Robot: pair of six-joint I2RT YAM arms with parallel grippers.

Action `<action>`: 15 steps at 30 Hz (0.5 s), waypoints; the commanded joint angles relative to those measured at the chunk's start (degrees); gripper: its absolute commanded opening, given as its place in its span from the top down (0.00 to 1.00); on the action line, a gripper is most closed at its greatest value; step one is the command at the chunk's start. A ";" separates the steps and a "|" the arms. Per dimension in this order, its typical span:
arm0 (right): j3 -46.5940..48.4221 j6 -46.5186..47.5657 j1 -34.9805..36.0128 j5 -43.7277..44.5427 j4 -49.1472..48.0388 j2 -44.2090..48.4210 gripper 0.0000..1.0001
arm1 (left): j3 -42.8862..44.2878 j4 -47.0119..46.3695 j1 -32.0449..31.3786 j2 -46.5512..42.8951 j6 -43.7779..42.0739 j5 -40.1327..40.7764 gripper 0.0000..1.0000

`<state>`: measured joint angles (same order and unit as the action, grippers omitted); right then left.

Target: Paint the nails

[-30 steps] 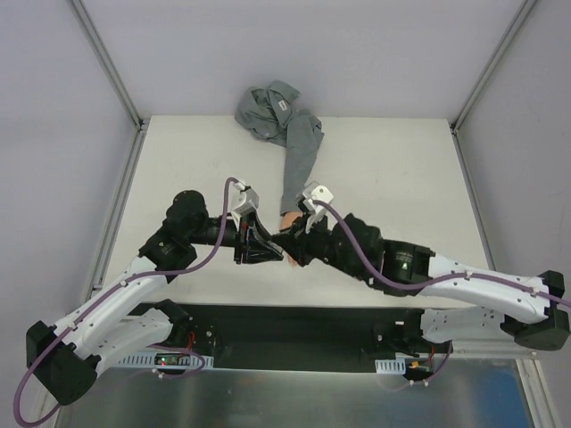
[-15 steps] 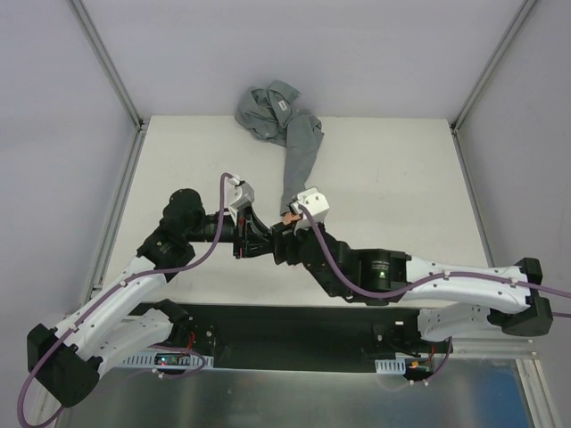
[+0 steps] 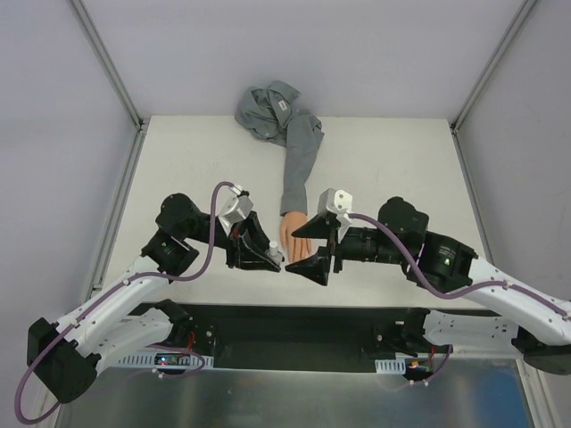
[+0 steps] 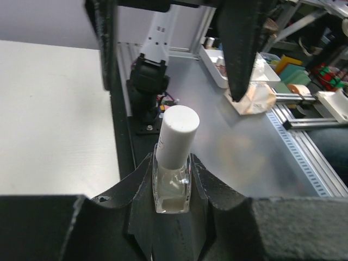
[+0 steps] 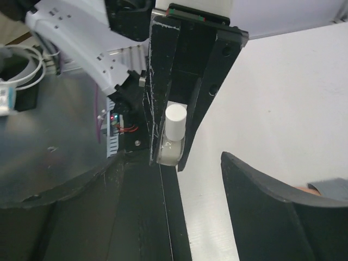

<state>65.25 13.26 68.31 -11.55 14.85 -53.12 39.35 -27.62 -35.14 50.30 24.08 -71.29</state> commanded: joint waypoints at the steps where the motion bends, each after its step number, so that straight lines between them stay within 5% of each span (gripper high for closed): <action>1: 2.41 5.90 -4.06 -23.93 -3.78 -1.19 0.28 | -0.15 -7.63 -1.78 -1.70 2.03 -7.72 1.00; 15: 7.78 5.82 -7.14 -35.38 -8.52 -9.71 0.47 | -0.15 -7.63 -3.62 -2.14 2.20 -9.66 1.00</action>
<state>69.41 18.28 61.78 -40.62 11.25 -62.11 39.33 -31.09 -38.13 49.36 26.44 -77.87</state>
